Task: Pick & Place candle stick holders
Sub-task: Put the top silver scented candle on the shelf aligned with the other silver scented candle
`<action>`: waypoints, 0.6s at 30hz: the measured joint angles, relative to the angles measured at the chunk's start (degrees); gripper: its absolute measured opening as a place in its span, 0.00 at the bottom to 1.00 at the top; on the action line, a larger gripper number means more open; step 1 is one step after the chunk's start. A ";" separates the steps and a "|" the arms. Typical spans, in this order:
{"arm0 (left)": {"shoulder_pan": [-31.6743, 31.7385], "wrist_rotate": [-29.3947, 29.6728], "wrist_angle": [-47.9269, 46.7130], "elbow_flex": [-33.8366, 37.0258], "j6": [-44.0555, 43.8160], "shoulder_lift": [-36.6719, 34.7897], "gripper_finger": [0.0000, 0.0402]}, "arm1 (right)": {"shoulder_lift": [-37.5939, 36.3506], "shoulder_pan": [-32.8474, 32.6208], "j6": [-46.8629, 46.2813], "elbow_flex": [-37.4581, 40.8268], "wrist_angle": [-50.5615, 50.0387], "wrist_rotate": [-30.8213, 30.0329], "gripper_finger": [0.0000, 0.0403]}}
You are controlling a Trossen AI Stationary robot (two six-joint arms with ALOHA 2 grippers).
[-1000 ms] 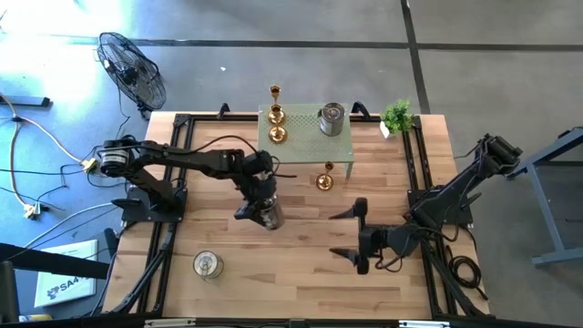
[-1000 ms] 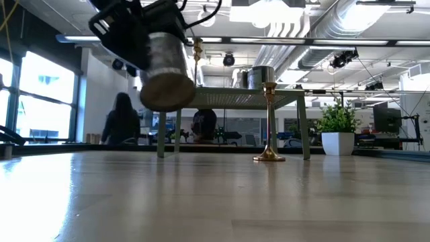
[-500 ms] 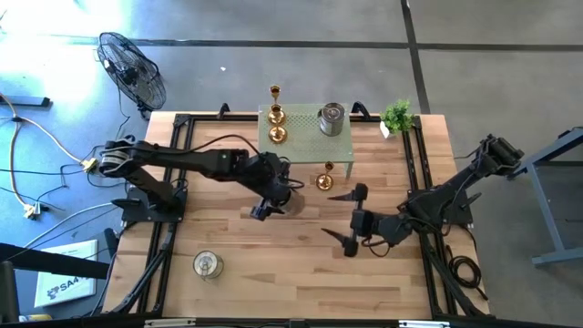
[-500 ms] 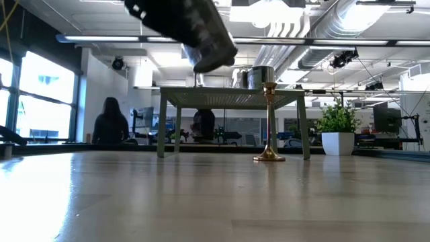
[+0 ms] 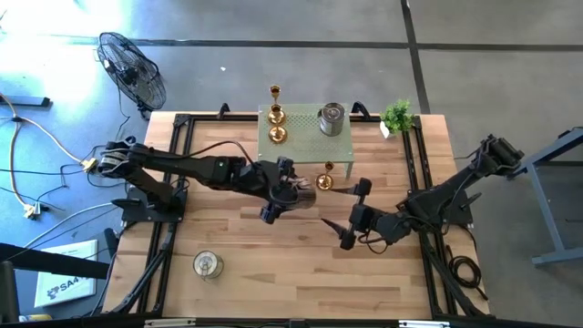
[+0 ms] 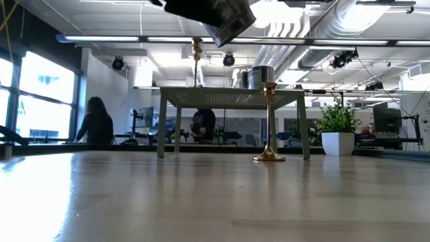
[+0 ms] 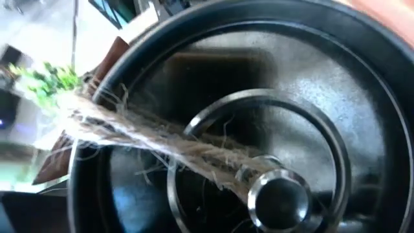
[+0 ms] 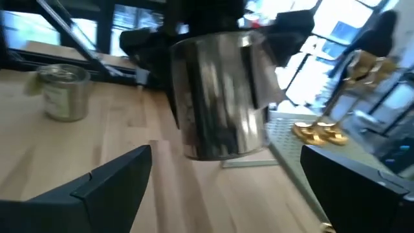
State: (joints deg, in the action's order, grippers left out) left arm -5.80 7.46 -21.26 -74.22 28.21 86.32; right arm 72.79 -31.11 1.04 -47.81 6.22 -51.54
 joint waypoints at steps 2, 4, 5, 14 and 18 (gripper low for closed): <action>0.03 -1.44 1.54 0.00 0.33 0.00 0.89 | 0.00 1.32 -0.95 0.00 0.02 3.00 0.97; 0.13 -2.03 2.72 -0.02 0.50 0.00 0.89 | 0.00 2.86 -1.07 0.00 0.00 5.48 0.97; 0.13 -2.03 3.11 -0.02 0.52 0.00 0.89 | 0.00 3.57 -1.07 0.00 -0.02 6.40 0.97; 0.17 -2.05 4.62 -0.06 1.55 1.50 0.89 | 0.00 8.48 -1.02 0.00 -0.92 16.75 0.97; 0.20 -1.97 4.08 0.09 2.36 2.43 0.89 | 0.39 9.59 -0.93 0.00 -0.80 17.30 0.97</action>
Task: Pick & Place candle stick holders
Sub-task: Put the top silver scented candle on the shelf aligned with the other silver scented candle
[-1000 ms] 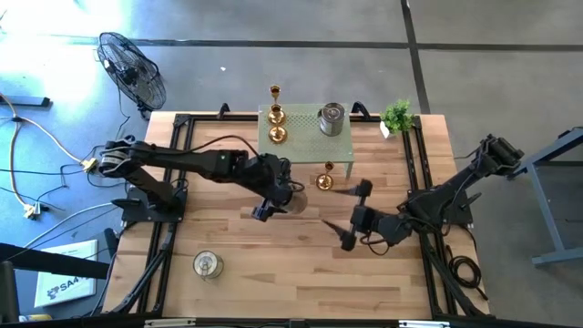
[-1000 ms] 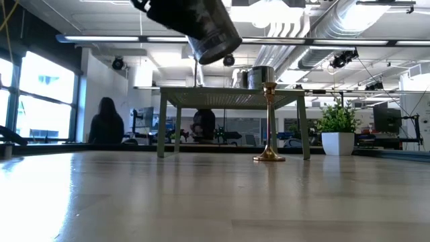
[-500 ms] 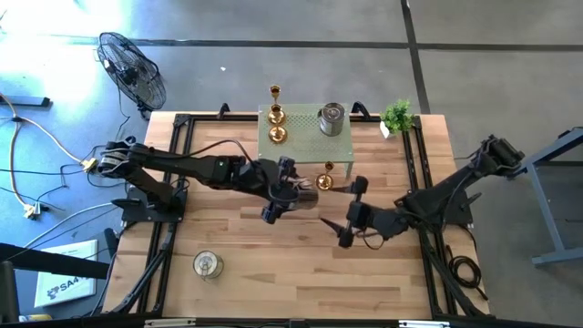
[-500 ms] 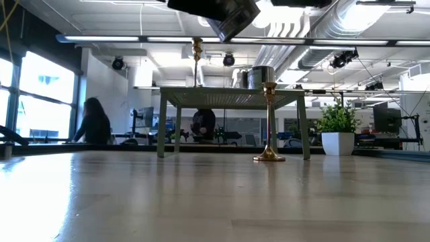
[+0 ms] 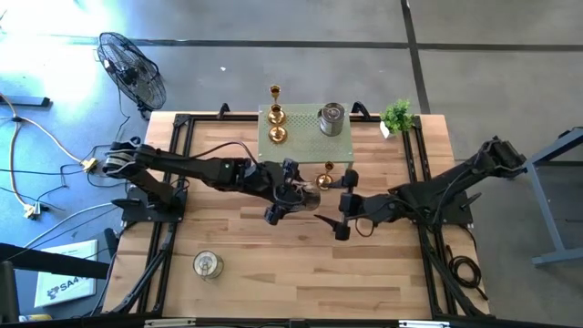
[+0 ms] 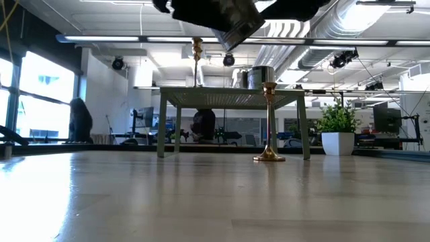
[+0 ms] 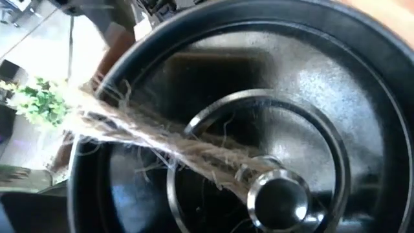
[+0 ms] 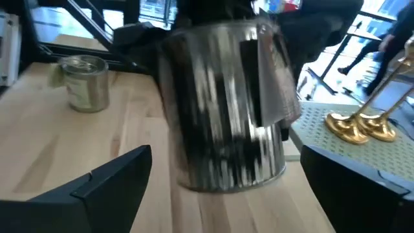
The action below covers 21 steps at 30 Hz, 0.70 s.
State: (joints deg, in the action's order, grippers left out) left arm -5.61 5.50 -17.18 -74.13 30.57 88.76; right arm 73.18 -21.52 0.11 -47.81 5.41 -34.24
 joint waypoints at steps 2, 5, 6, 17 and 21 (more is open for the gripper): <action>0.00 0.02 2.29 -0.20 0.99 0.86 0.89 | 0.65 0.54 0.44 0.00 -0.02 -0.53 0.97; 0.42 0.02 1.82 -0.09 1.11 1.29 0.89 | 2.60 1.84 1.33 0.00 0.71 1.52 0.97; 0.71 -0.41 2.76 -0.11 1.09 1.74 0.89 | 3.28 2.25 1.44 0.00 0.94 1.76 0.97; 2.29 -2.56 2.67 0.09 0.42 2.38 0.89 | 6.39 5.11 0.35 -0.02 2.20 2.22 0.97; 2.36 -2.32 2.79 0.09 0.45 2.38 0.89 | 6.41 6.31 0.34 -0.02 2.08 2.26 0.97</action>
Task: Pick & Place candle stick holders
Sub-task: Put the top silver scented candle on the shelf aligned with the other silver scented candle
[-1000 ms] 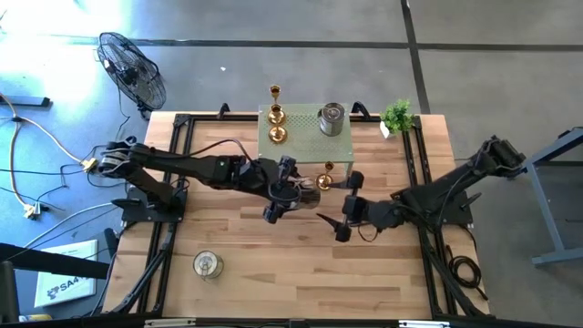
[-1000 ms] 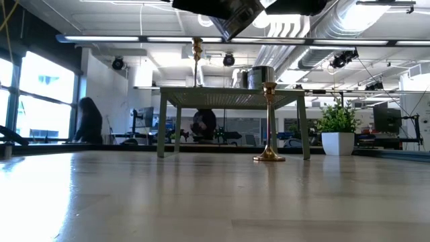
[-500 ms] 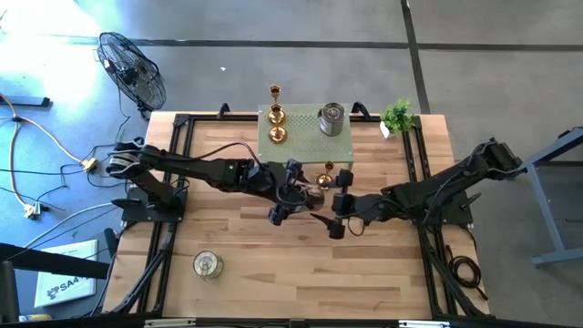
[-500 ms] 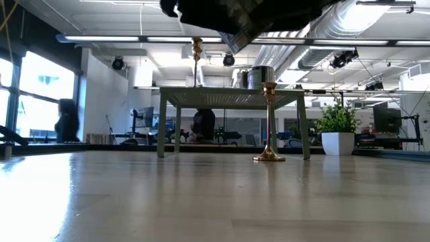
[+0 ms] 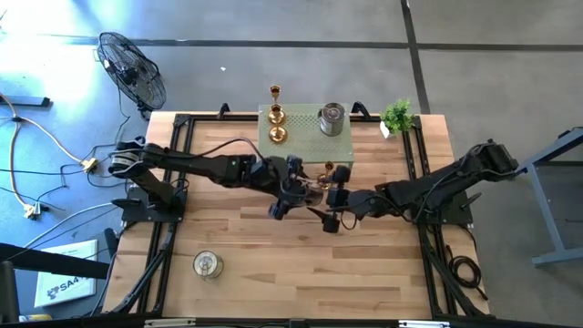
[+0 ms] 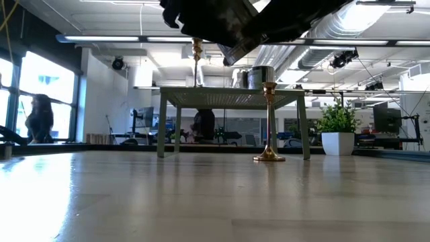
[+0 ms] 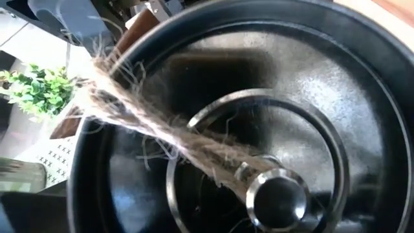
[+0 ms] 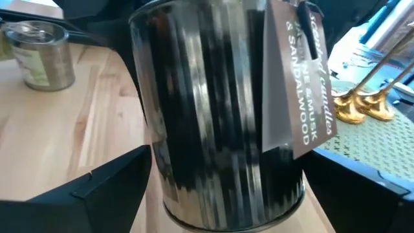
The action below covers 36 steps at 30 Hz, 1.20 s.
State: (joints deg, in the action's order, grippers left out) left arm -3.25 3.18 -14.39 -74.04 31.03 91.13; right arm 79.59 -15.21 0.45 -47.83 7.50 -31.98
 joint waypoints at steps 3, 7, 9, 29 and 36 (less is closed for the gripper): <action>0.04 0.10 0.49 0.00 0.15 0.00 0.89 | 0.02 0.58 0.07 -0.01 -0.13 -1.87 0.97; 0.02 -0.12 0.98 0.00 0.68 0.00 0.89 | 0.09 0.62 -0.22 0.00 -0.19 -1.89 0.97; -0.02 -0.43 0.96 0.00 0.64 0.00 0.89 | 0.09 0.62 -0.31 -0.02 -0.25 -0.67 0.97; -0.24 -2.90 1.22 -0.28 0.63 -0.28 0.89 | 0.15 0.65 -0.20 0.07 3.05 3.84 0.98; -0.22 -2.82 1.20 -0.28 0.66 -0.28 0.89 | 0.15 0.99 0.01 0.07 3.11 3.54 0.98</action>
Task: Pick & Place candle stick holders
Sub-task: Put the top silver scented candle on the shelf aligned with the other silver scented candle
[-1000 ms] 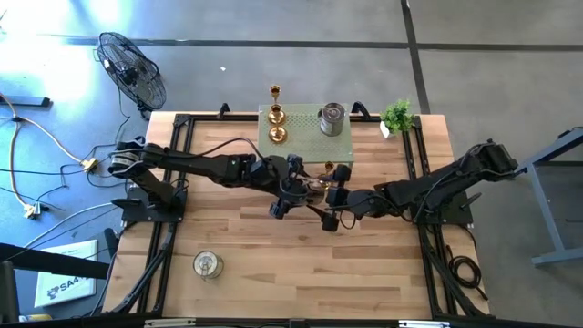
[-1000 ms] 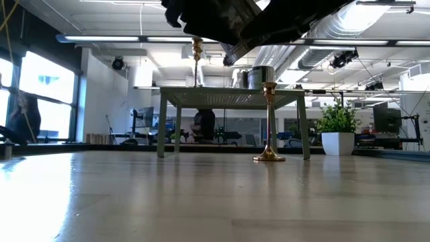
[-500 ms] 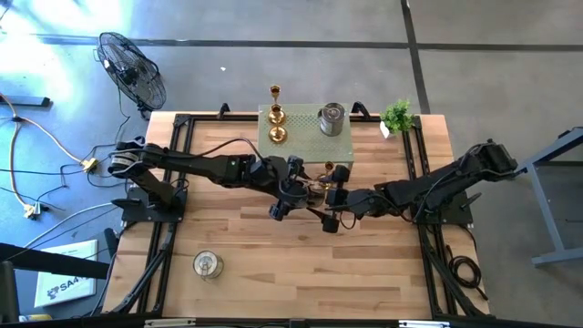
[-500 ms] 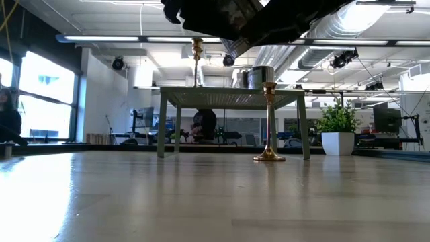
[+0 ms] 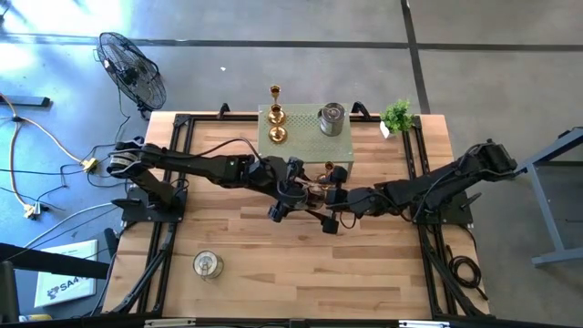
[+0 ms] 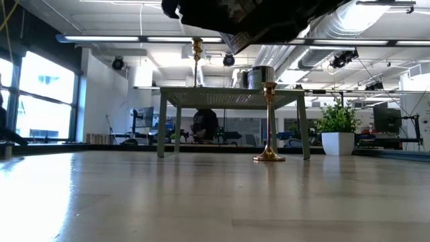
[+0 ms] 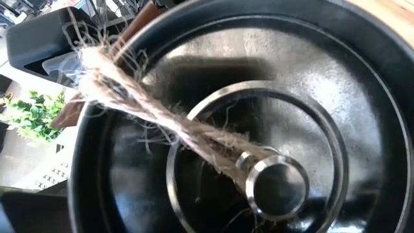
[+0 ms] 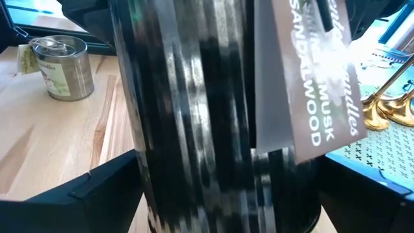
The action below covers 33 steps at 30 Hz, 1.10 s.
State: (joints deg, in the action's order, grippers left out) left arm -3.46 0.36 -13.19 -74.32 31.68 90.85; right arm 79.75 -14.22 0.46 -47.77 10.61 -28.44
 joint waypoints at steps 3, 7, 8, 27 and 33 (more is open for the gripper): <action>0.04 0.09 -0.02 0.00 0.00 0.00 0.89 | 0.00 0.09 -0.17 0.00 0.00 0.13 0.98; 0.02 0.15 -0.04 0.00 -0.18 0.04 0.89 | 0.00 0.09 -0.26 0.00 -0.04 0.55 0.98; 0.02 0.15 -0.04 0.00 -0.18 0.06 0.89 | 0.00 0.09 -0.39 0.00 -0.13 0.43 0.98; 0.04 -0.29 -0.15 0.02 -0.20 0.15 0.89 | -0.02 0.14 -0.52 0.00 -0.07 3.23 0.99; 0.04 -0.31 -0.13 0.04 0.04 0.15 0.89 | -0.02 0.13 -0.15 0.00 0.59 3.28 0.99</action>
State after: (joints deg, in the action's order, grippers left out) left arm -3.42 0.05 -13.32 -74.28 31.73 91.00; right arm 79.72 -14.09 0.31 -47.77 11.20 -25.16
